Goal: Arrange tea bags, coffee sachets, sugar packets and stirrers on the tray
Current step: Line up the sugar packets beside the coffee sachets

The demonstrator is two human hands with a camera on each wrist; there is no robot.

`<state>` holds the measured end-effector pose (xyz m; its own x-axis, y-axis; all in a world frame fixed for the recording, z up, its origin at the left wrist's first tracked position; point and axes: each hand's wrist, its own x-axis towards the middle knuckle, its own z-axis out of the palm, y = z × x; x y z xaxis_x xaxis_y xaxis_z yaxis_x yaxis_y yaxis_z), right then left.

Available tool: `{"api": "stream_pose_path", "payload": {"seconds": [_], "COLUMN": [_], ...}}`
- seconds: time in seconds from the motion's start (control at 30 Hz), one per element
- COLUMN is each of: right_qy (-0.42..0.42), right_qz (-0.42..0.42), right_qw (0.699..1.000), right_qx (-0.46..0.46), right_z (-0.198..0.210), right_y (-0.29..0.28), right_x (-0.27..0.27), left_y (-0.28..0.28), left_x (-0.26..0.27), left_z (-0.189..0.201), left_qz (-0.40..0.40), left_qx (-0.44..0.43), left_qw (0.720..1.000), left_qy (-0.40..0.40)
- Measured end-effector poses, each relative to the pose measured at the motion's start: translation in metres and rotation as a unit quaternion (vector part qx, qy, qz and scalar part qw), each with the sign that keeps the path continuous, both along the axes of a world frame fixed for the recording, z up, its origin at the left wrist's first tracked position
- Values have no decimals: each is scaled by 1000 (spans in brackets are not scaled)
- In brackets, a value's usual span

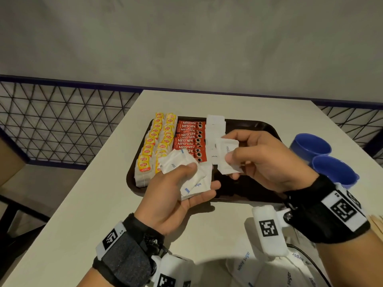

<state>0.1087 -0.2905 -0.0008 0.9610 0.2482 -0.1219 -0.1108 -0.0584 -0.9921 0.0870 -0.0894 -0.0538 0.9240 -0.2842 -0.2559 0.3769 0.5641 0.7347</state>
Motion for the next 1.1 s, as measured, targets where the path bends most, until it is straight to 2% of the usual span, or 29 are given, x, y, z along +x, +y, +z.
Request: {"api": "stream_pose_path", "payload": {"seconds": [0.23, 0.37, 0.43, 0.63, 0.73, 0.83, 0.9, 1.0, 1.1], "right_qy": [-55, -199, -224, -205, -195, -162, -115, -48, -51], "right_qz": [-3, -60, -56, 0, 17, -41, -60, -7, 1], "right_qw": [996, 964, 954, 933, 953, 974, 982, 990, 990], "right_qx": [-68, -164, -192, -296, -230, -152, -136, -134, -133], "right_z": [-4, -4, -5, -3, 0, 0, -1, -1, -1], "right_y": [-1, 5, 9, 15, 13, 7, 5, 2, 3], "right_x": [2, -4, -6, -9, -9, -4, -1, 0, -1], "left_y": [-2, -3, -3, -2, -2, -2, -2, -2, -4], "left_x": [1, 2, 4, 7, 7, 7, 6, 6, 6], "left_z": [-4, -6, -6, -11, -14, -13, -14, -17, -19], "left_qz": [-2, 5, 7, 33, 46, 56, 55, 50, 54], "left_qx": [9, 3, -14, -21, -4, 3, 12, 26, 39], "left_qw": [1000, 1000, 1000, 998, 997, 996, 995, 995, 994], "left_qy": [-23, -17, -11, -42, -55, -73, -81, -84, -87]}}
